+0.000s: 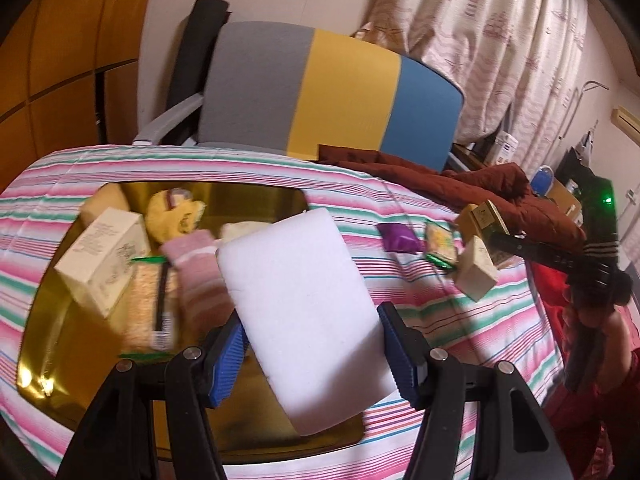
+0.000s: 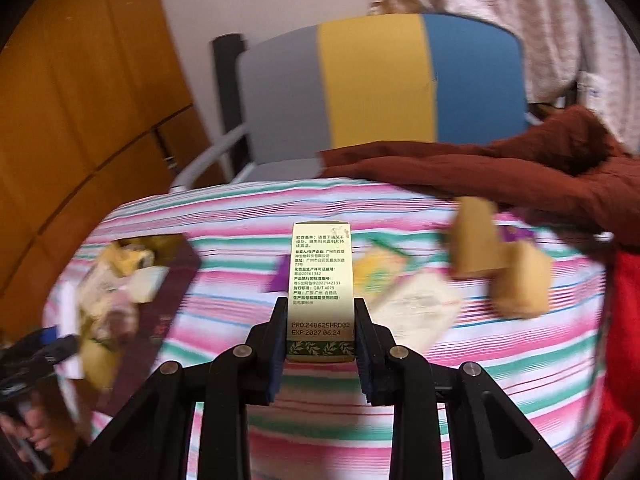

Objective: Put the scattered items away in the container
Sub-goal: 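Carry the foam block and small box over the tray and release both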

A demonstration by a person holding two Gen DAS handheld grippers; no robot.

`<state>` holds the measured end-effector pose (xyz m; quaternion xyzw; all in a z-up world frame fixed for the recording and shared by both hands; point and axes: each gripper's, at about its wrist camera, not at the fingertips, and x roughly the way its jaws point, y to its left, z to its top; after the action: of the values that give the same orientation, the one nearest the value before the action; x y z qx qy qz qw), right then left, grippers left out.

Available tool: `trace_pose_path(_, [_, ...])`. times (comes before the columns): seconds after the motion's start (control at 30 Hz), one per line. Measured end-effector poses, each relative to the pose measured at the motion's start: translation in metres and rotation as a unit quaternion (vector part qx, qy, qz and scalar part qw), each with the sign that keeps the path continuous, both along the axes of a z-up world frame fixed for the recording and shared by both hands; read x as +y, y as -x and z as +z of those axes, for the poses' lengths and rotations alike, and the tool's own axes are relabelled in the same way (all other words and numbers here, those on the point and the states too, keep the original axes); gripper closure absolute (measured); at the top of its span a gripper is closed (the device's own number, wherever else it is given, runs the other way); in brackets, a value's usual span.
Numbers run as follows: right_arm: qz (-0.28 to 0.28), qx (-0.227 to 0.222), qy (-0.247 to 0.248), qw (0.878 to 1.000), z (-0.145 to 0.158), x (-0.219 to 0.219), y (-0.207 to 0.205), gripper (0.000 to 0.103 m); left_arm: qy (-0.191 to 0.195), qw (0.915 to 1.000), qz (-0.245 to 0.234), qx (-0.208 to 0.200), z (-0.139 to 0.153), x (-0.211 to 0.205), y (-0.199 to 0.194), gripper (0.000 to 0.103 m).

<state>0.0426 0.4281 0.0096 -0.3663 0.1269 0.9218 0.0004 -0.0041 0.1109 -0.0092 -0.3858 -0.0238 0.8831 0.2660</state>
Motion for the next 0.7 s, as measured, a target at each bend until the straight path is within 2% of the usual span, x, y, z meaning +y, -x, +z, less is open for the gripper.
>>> trace_pose_path(0.1, [0.038, -0.005, 0.032, 0.999, -0.001, -0.041, 0.01, 0.073, 0.011, 0.9999, 0.012, 0.003, -0.001, -0.019, 0.004, 0.039])
trace_pose_path(0.23, [0.081, -0.013, 0.05, 0.995, -0.004, -0.089, 0.021, 0.073, 0.019, 0.9995, 0.025, -0.002, 0.0, -0.045, 0.011, 0.039])
trace_pose_path(0.57, [0.165, -0.038, 0.067, 0.983, -0.02, -0.193, 0.044, 0.073, 0.041, 0.9966, 0.056, -0.045, -0.013, -0.104, 0.031, 0.038])
trace_pose_path(0.7, [0.189, -0.058, 0.067, 0.978, -0.029, -0.225, 0.05, 0.073, 0.068, 0.9941, 0.052, -0.067, -0.023, -0.117, 0.044, 0.038])
